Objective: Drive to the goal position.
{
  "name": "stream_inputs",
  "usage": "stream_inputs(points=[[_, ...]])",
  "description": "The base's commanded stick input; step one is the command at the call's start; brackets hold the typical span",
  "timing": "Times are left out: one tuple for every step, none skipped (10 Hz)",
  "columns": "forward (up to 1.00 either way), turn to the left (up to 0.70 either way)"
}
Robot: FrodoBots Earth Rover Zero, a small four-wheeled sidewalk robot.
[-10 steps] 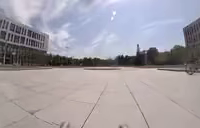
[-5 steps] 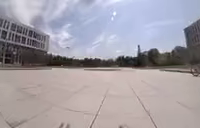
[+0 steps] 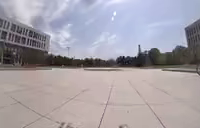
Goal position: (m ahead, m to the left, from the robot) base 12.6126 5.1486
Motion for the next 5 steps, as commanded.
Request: stream_inputs(points=[[0.70, 0.00], [0.70, 0.00], [0.70, 0.00], [0.70, 0.00], [0.70, 0.00]])
